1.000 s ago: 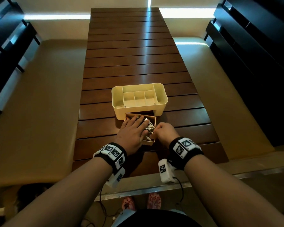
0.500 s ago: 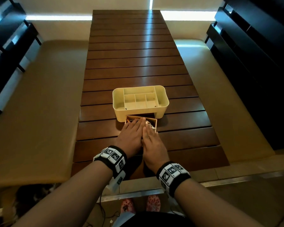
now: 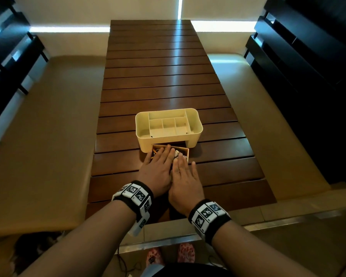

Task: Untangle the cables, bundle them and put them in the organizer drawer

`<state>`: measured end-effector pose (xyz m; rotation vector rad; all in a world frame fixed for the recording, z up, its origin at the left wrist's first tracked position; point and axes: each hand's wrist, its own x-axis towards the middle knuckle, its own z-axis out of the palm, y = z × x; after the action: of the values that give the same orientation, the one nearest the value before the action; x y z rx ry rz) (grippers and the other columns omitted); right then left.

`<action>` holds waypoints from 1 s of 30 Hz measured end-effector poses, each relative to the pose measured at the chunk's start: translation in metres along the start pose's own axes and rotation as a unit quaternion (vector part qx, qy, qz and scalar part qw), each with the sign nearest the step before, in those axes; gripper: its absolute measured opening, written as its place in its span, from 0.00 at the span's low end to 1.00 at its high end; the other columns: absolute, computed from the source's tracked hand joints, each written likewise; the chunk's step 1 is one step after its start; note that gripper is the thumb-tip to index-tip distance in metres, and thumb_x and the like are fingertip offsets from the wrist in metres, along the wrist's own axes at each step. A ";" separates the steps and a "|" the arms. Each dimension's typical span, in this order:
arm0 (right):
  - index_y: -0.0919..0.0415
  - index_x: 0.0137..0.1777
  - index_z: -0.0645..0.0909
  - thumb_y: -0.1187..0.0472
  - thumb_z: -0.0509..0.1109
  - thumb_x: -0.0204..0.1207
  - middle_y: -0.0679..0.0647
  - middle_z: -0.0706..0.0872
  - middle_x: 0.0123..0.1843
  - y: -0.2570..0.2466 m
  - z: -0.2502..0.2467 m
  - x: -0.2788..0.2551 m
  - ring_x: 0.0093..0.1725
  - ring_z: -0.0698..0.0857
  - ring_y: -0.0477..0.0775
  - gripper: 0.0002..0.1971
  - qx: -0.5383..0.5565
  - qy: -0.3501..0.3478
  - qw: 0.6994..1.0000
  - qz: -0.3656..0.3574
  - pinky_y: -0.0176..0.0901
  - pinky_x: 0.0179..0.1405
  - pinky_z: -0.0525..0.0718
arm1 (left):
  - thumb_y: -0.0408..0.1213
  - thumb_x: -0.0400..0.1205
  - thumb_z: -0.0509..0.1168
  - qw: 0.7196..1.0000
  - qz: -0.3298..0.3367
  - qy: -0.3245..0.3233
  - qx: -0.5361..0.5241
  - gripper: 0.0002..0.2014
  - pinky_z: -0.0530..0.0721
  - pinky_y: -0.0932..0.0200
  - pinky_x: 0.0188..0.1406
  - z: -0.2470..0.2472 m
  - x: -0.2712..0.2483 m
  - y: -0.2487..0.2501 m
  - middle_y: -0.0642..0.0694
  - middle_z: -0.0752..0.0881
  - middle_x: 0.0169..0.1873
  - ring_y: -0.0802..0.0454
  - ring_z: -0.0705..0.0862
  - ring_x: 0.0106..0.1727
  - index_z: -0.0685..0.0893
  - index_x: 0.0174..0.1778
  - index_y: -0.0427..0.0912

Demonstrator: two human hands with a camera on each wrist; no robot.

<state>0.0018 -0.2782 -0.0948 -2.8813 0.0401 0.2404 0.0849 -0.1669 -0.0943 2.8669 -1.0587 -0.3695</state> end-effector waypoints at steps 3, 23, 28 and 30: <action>0.70 0.82 0.27 0.55 0.57 0.79 0.67 0.24 0.84 -0.012 0.000 -0.004 0.84 0.24 0.63 0.46 -0.012 -0.022 1.000 0.008 0.61 0.81 0.25 | 0.57 0.85 0.32 1.000 0.004 -0.012 0.014 0.35 0.40 0.41 0.86 0.002 -0.001 0.000 0.48 0.40 0.88 0.50 0.42 0.89 0.38 0.88 0.47; 0.57 0.89 0.42 0.33 0.47 0.83 0.53 0.38 0.90 0.009 0.003 0.029 0.88 0.37 0.50 0.42 0.011 0.014 0.999 -0.037 0.48 0.84 0.31 | 0.39 0.84 0.69 0.950 -0.110 0.082 -0.280 0.20 0.81 0.49 0.66 -0.018 -0.052 -0.052 0.53 0.80 0.56 0.54 0.79 0.59 0.82 0.73 0.46; 0.55 0.89 0.45 0.33 0.35 0.81 0.51 0.41 0.90 0.015 0.005 0.032 0.83 0.33 0.41 0.41 0.037 0.013 0.998 -0.040 0.43 0.81 0.29 | 0.45 0.80 0.73 0.951 -0.109 0.101 -0.272 0.25 0.83 0.55 0.58 -0.011 -0.049 -0.044 0.56 0.76 0.49 0.56 0.78 0.52 0.81 0.73 0.44; 0.55 0.89 0.46 0.34 0.36 0.81 0.51 0.43 0.90 0.015 0.007 0.034 0.84 0.34 0.42 0.40 0.031 0.024 0.998 -0.040 0.43 0.81 0.30 | 0.46 0.80 0.73 0.956 -0.108 0.116 -0.248 0.23 0.83 0.53 0.58 -0.010 -0.047 -0.042 0.56 0.76 0.49 0.57 0.77 0.51 0.83 0.70 0.44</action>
<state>0.0334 -0.2909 -0.1111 -2.8197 -0.0584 0.1531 0.0791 -0.1047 -0.0805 2.4915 -0.5200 -0.2555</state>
